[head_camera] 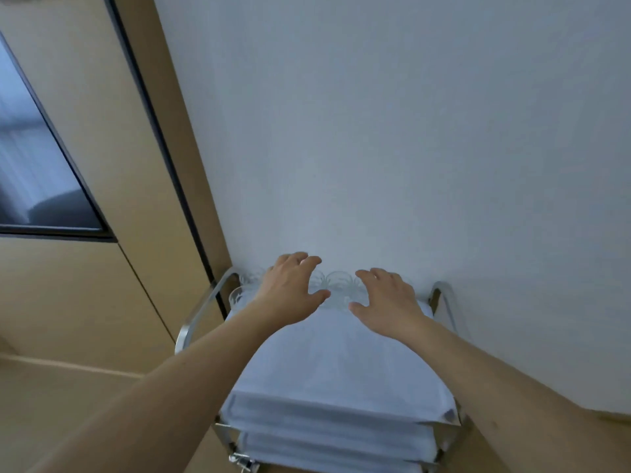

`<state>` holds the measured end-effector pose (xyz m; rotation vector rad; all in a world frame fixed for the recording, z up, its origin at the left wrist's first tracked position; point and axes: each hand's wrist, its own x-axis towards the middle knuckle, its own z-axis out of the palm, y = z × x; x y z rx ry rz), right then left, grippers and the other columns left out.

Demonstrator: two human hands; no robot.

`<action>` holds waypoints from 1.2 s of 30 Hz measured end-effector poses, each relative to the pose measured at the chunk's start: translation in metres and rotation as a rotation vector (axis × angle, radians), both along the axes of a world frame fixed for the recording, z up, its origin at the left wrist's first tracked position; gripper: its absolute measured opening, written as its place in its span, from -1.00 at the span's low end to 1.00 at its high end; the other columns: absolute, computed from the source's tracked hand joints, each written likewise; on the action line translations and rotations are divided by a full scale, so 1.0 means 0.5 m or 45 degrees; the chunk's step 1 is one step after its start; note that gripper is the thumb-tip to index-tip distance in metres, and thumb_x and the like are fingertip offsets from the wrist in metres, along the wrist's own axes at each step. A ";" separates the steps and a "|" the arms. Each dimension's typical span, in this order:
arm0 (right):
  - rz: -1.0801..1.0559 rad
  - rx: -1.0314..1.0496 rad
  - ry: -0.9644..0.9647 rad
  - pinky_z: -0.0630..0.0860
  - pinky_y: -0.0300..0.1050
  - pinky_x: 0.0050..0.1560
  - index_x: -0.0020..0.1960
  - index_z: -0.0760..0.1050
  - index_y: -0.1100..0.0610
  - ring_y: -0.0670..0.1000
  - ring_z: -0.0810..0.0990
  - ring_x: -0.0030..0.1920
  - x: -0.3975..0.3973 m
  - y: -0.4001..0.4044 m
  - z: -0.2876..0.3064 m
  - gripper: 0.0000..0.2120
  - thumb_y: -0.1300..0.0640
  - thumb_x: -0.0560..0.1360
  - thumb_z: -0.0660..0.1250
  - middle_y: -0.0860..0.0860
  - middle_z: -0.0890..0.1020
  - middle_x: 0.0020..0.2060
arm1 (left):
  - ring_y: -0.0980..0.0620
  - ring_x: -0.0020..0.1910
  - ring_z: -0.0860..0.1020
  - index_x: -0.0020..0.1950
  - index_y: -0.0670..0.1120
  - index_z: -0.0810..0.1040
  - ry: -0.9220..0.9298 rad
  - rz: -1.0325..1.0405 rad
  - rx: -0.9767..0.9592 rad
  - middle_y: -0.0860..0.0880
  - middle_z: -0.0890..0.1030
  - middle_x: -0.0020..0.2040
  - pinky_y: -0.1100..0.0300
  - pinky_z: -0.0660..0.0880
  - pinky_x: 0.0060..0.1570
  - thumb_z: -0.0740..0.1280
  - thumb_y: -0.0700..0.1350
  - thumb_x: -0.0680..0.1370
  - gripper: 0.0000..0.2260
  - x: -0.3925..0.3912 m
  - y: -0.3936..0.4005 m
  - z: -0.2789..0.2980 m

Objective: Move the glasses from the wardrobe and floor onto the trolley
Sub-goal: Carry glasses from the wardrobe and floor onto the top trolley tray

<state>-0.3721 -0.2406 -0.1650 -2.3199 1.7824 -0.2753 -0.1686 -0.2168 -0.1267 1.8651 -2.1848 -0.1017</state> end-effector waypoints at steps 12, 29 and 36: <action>-0.563 -0.169 0.062 0.19 0.16 0.50 0.60 0.13 -0.05 0.17 0.17 0.55 -0.213 0.011 0.117 -0.32 -0.23 0.57 0.23 0.08 0.18 0.59 | -0.12 0.52 0.23 0.56 0.01 0.29 -0.002 -0.647 -0.123 -0.07 0.32 0.54 -0.05 0.28 0.44 0.33 0.18 0.57 -0.39 -0.275 -0.168 0.098; -1.510 -0.181 -0.001 0.32 0.13 0.44 0.60 0.15 -0.01 0.17 0.25 0.49 -0.464 0.393 0.155 -0.32 -0.18 0.57 0.28 0.08 0.27 0.53 | -0.09 0.50 0.25 0.56 0.00 0.29 0.051 -1.649 -0.095 -0.05 0.35 0.52 -0.01 0.32 0.41 0.34 0.16 0.57 -0.39 -0.705 -0.010 0.121; -1.714 -0.251 0.025 0.40 0.13 0.34 0.53 0.26 0.02 0.17 0.35 0.39 -0.602 0.555 0.178 -0.38 -0.18 0.56 0.30 0.08 0.42 0.38 | -0.08 0.47 0.28 0.55 0.01 0.29 0.007 -1.878 -0.124 -0.05 0.37 0.50 0.00 0.34 0.38 0.35 0.17 0.56 -0.39 -0.897 0.134 0.130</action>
